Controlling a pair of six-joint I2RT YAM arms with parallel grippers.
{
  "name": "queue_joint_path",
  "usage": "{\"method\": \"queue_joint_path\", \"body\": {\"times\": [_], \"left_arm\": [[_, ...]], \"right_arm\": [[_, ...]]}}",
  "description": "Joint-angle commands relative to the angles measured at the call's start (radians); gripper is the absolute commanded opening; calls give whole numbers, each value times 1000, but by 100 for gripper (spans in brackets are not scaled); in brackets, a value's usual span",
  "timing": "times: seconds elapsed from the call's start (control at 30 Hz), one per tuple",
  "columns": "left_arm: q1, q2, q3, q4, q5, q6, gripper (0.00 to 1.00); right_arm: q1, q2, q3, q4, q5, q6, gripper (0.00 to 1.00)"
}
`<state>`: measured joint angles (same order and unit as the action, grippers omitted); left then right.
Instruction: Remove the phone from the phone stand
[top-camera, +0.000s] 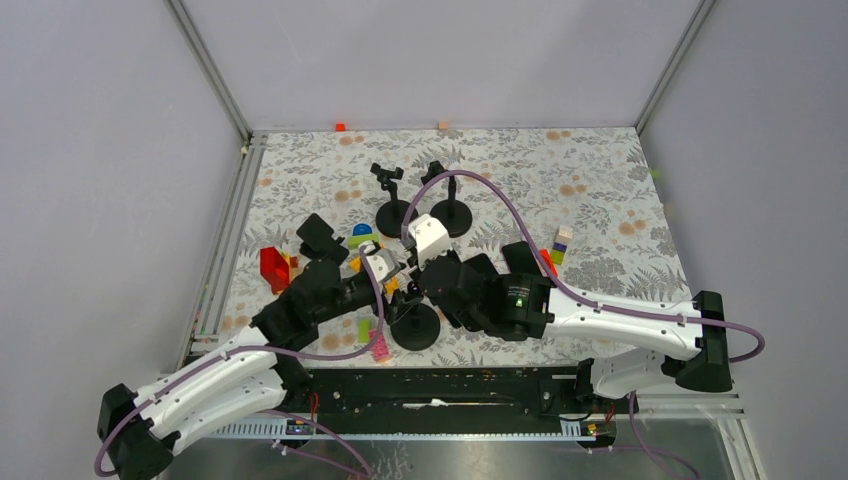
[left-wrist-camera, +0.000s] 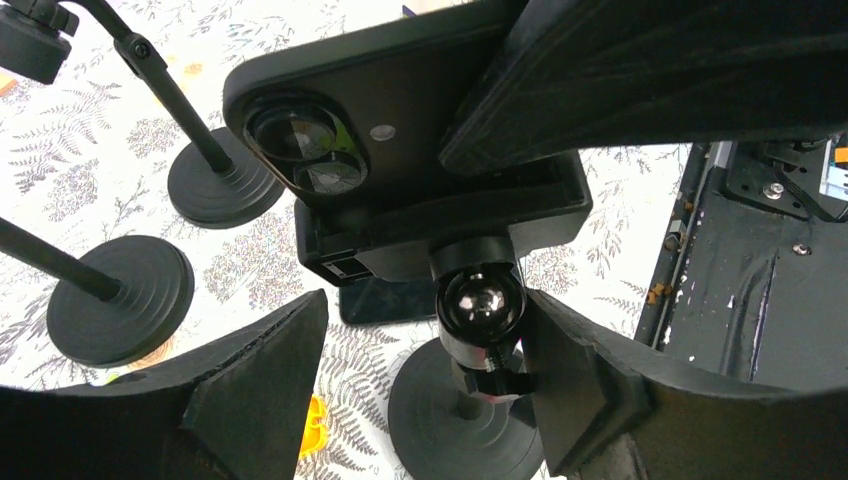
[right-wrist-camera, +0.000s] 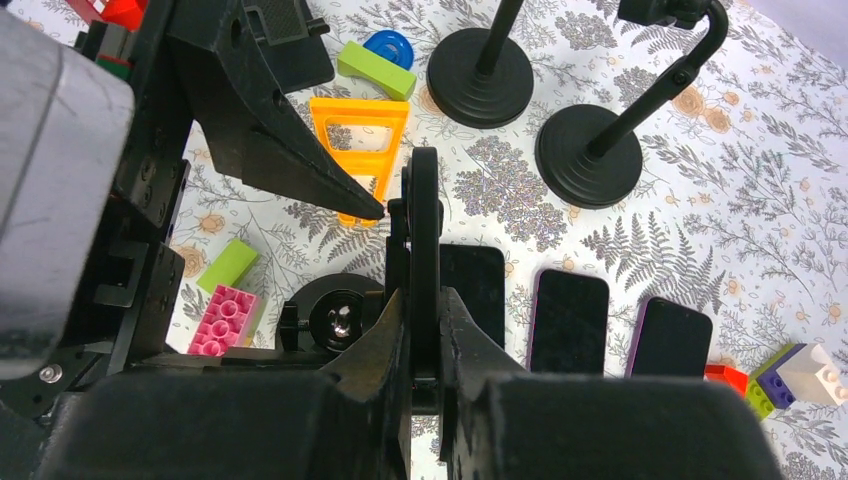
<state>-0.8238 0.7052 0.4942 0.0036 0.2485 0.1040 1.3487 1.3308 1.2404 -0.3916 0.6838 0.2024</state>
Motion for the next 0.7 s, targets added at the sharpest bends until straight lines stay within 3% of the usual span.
{"method": "queue_joint_path", "body": {"times": [0.0,0.67], "left_arm": [[-5,32,7,142,-64,-25,74],[-33,138,25,253,-125,-53,68]], "right_arm": [[12,-15,57,74,27,63,0],[13,-5,41,90,-61,116,0]]}}
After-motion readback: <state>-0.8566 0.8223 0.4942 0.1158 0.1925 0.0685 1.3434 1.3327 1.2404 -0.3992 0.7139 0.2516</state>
